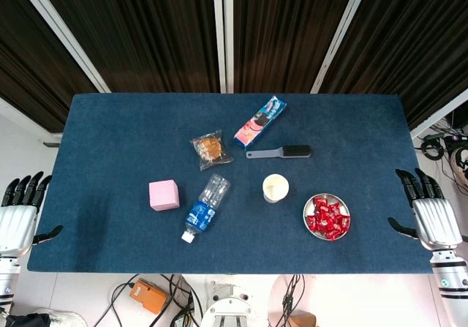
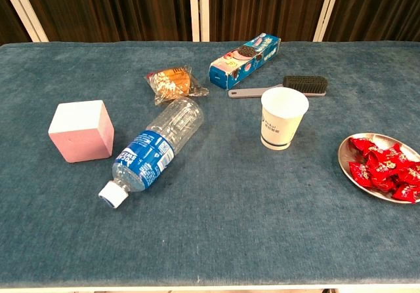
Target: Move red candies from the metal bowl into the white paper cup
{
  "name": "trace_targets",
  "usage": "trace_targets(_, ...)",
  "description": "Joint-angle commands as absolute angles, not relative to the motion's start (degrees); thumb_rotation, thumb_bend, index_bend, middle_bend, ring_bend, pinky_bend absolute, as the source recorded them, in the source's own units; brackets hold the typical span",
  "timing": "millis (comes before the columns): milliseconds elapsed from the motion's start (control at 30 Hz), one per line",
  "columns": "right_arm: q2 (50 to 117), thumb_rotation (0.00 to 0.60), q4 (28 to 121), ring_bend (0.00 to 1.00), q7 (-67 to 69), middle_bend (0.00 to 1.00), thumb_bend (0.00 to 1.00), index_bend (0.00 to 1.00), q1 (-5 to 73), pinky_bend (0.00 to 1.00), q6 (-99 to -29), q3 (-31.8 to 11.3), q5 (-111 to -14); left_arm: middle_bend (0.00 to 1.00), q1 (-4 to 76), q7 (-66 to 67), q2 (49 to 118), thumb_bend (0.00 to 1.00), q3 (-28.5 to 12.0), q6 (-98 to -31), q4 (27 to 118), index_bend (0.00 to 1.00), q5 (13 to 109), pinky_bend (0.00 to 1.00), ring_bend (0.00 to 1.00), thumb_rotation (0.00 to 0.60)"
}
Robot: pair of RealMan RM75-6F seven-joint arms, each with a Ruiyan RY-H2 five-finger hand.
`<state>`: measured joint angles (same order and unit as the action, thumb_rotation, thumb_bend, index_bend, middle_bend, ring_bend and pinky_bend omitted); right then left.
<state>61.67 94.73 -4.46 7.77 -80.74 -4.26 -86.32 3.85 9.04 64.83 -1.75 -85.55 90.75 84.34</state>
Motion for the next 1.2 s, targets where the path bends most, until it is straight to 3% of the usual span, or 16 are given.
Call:
trace_targets(33, 61.60, 0.600, 95.05, 0.04, -4.86, 0.18, 0.31, 0.07, 8.04, 0.15, -80.16, -4.10, -86.16, 0.00, 3.83, 8.66, 65.43, 0.01, -1.94, -85.80, 90.23, 0.01, 84.31, 0.00, 0.00, 0.600)
trace_targets(133, 61.50, 0.600, 95.58, 0.05, -5.54, 0.18, 0.31, 0.07, 8.31, 0.15, -79.30, -3.54, -86.43, 0.00, 3.80, 8.38, 65.79, 0.01, -2.04, -86.29, 89.90, 0.01, 84.72, 0.00, 0.00, 0.600)
trace_targets(200, 61.86, 0.600, 95.43, 0.13, -6.52, 0.20, 0.31, 0.09, 8.64, 0.21, -78.99, -3.24, -87.13, 0.00, 3.82, 8.31, 65.88, 0.01, -2.11, -86.62, 89.80, 0.01, 85.08, 0.00, 0.00, 0.600)
trace_targets(267, 62.56, 0.600, 94.85, 0.44, -7.06, 0.40, 0.31, 0.18, 9.54, 0.51, -78.02, -2.61, -88.85, 0.00, 3.88, 8.26, 65.97, 0.01, -2.24, -86.99, 89.90, 0.01, 85.49, 0.00, 0.00, 0.600)
trace_targets(300, 62.84, 0.600, 94.82, 0.67, -6.15, 0.58, 0.31, 0.25, 10.31, 0.76, -76.51, -1.97, -89.70, 0.00, 3.92, 8.27, 66.05, 0.01, -2.28, -87.17, 89.97, 0.01, 85.74, 0.00, 0.00, 0.600)
trace_targets(333, 63.05, 0.600, 94.73, 0.81, -5.49, 0.70, 0.31, 0.31, 10.93, 0.91, -75.45, -1.57, -90.37, 0.00, 3.96, 8.32, 66.11, 0.01, -2.29, -87.29, 90.01, 0.01, 85.95, 0.00, 0.00, 0.600)
trace_targets(367, 63.28, 0.600, 94.53, 0.89, -5.22, 0.77, 0.31, 0.34, 11.55, 0.98, -74.40, -1.19, -91.00, 0.00, 3.99, 8.40, 66.18, 0.01, -2.28, -87.38, 90.03, 0.01, 86.14, 0.00, 0.00, 0.600)
trace_targets(533, 64.78, 0.600, 94.53, 0.99, -6.98, 0.86, 0.31, 0.38, 14.69, 1.00, -68.24, -0.18, -91.01, 0.00, 3.85, 8.46, 66.48, 0.01, -2.23, -87.62, 90.11, 0.01, 86.25, 0.00, 0.00, 0.600)
trace_targets(833, 68.21, 0.600, 93.16, 1.00, -8.45, 0.89, 0.34, 0.43, 19.06, 1.00, -60.32, 0.27, -88.88, 0.00, 3.34, 7.83, 66.55, 0.01, -2.25, -88.05, 89.58, 0.01, 85.86, 0.00, 0.00, 0.600)
trace_targets(1200, 71.25, 0.600, 92.00, 1.00, -11.00, 0.89, 0.42, 0.45, 22.69, 1.00, -55.51, 0.59, -87.57, 0.00, 2.88, 6.98, 66.65, 0.01, -2.29, -88.06, 88.77, 0.01, 85.17, 0.00, 0.00, 0.600)
